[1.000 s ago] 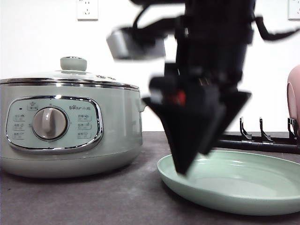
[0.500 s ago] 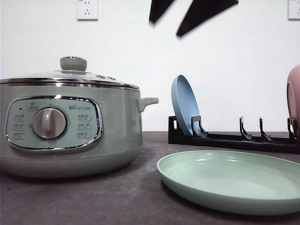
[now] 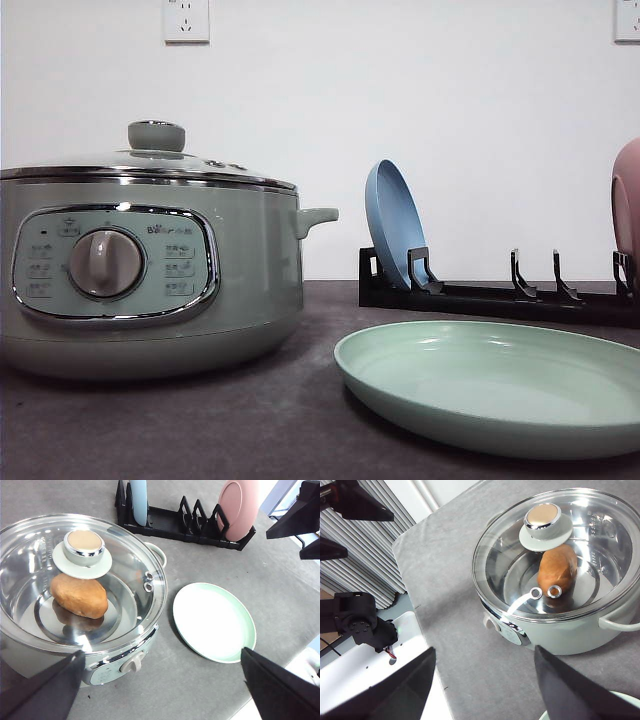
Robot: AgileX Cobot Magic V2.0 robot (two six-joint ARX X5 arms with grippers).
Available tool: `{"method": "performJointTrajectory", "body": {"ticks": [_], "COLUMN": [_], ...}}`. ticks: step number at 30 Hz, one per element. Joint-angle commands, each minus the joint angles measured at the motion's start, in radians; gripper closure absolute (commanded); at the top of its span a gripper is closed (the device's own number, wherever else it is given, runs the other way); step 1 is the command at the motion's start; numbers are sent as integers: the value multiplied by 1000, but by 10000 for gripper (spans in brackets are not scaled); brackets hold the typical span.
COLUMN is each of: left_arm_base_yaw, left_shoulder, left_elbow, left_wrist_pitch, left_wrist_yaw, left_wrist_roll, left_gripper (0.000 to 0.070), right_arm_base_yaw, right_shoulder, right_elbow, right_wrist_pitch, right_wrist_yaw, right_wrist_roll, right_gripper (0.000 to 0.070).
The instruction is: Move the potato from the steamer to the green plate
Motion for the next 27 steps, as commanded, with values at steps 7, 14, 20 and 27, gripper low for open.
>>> {"method": "performJointTrajectory", "body": {"ticks": [7,14,20,27], "left_arm_base_yaw": [-2,-3,-30,-116], "left_shoulder": [6,84,275,516], "left_elbow": [23,76,239,445], "left_wrist_pitch": [12,54,-8,-61], "left_wrist_yaw": [4,-72,-170,-296], "left_wrist_roll": [4,-50,-26,-8], "left_gripper": [63,59,59,61], "right_arm_base_yaw": [5,5,5,5], "right_shoulder": [10,10,10,10], "right_elbow": [18,18,18,18], "right_wrist_pitch": [-9,-9,-9,-9], "right_wrist_yaw": [-5,-3,-3,-1], "right_wrist_roll": [-26,-27,-27,-32], "right_gripper": [311,311,311,310]}}
